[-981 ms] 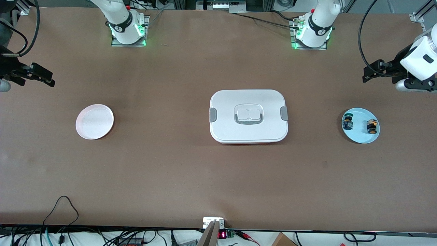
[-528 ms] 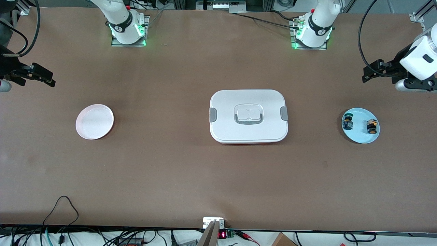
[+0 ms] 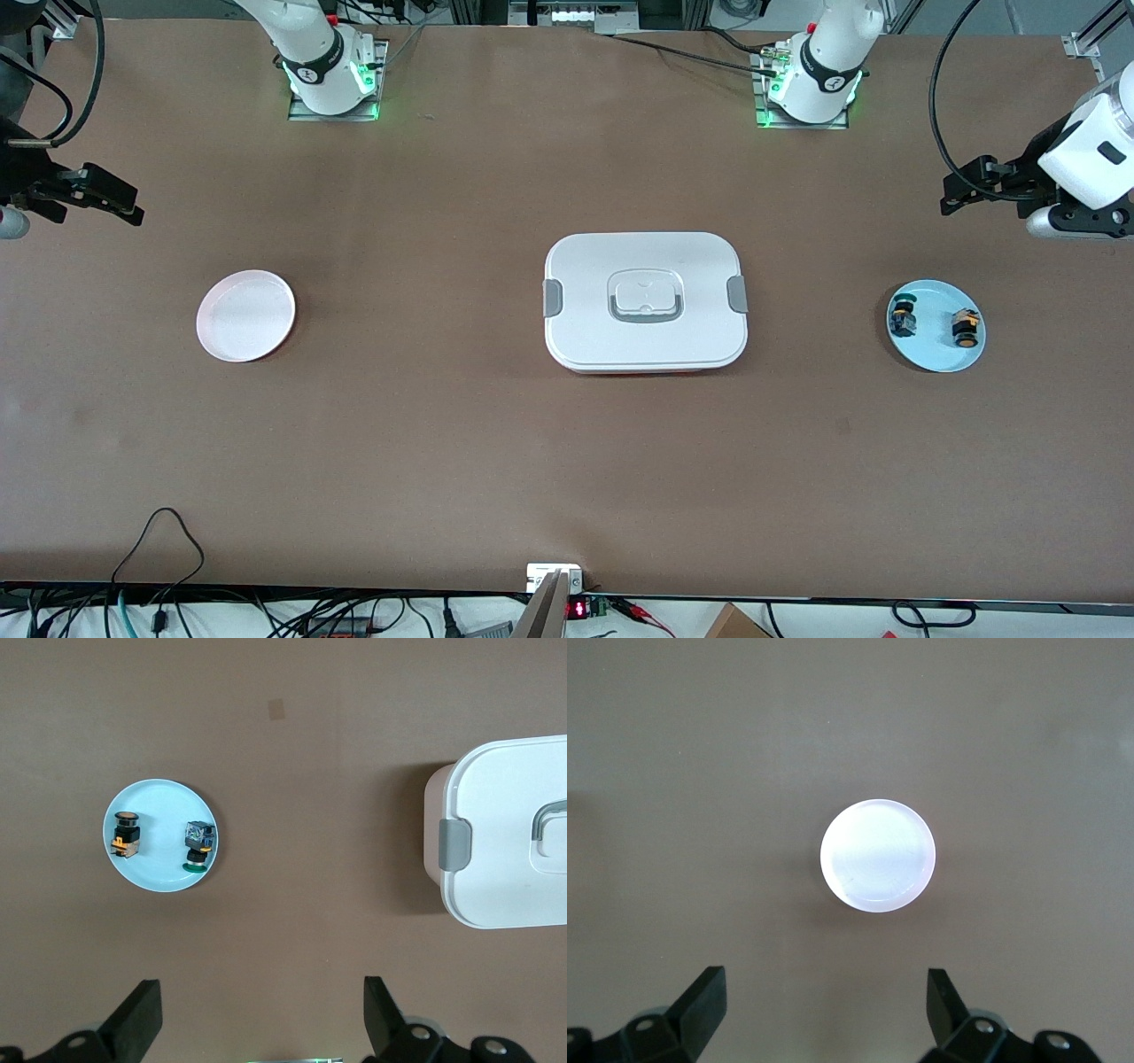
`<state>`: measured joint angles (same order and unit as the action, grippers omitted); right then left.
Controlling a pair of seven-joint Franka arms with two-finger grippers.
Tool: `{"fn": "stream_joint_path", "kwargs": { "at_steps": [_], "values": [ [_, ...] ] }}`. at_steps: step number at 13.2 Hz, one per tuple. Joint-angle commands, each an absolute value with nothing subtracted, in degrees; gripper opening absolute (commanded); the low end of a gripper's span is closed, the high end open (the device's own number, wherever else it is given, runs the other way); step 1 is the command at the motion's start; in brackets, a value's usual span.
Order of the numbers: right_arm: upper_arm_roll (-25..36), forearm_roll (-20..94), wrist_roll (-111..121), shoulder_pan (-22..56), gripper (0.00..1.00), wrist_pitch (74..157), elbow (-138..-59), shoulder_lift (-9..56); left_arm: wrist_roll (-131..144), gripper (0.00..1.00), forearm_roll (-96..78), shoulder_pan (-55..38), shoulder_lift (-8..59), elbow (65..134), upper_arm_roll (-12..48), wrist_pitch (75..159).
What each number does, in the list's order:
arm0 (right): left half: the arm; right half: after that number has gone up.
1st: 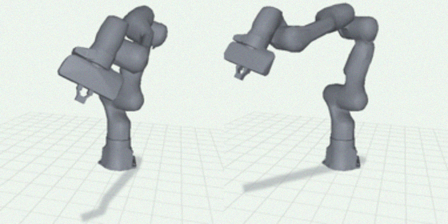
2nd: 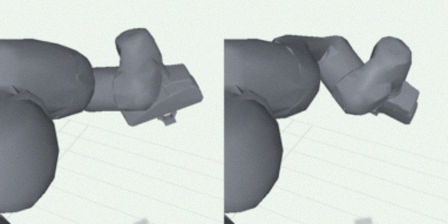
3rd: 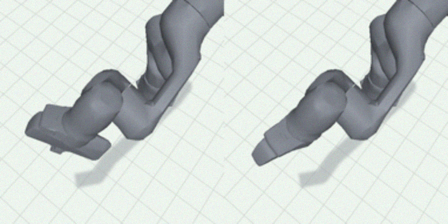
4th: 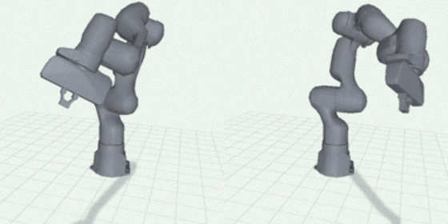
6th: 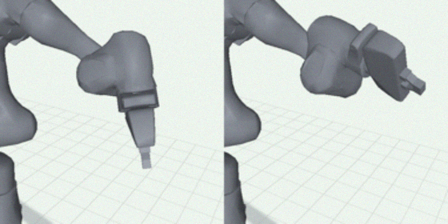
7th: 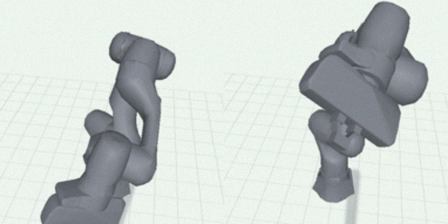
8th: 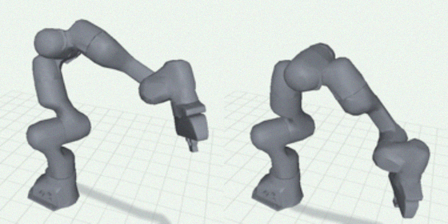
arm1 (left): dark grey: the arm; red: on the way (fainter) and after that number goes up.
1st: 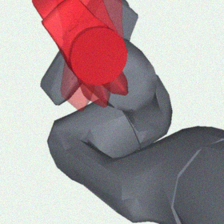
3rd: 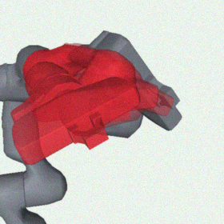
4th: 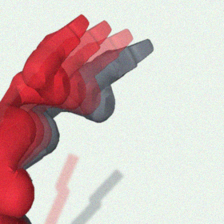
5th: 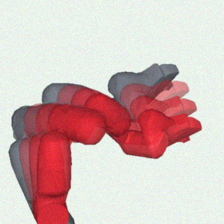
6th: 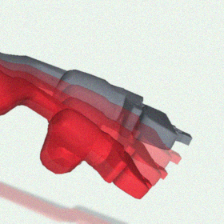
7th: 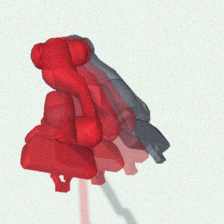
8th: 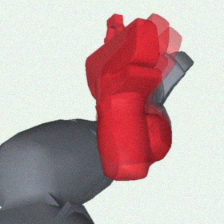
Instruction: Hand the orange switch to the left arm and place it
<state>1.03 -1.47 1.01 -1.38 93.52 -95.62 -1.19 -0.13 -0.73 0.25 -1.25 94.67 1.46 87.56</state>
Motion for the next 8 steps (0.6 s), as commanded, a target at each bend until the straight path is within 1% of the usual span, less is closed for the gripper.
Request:
{"fn": "stream_joint_path", "kwargs": {
  "at_steps": [1, 8],
  "values": [
    [1.0, -2.5, 1.4, -1.6, 1.0, 92.9, -94.7, -1.0, 0.2, 1.0, -1.0, -0.2, -0.7, 93.4, 1.1, 87.5],
    [1.1, -2.5, 1.4, -1.7, 1.0, 93.1, -94.7, -1.0, 0.8, 1.0, -1.4, -0.4, -0.4, 93.3, 1.1, 87.5]
  ]
}}
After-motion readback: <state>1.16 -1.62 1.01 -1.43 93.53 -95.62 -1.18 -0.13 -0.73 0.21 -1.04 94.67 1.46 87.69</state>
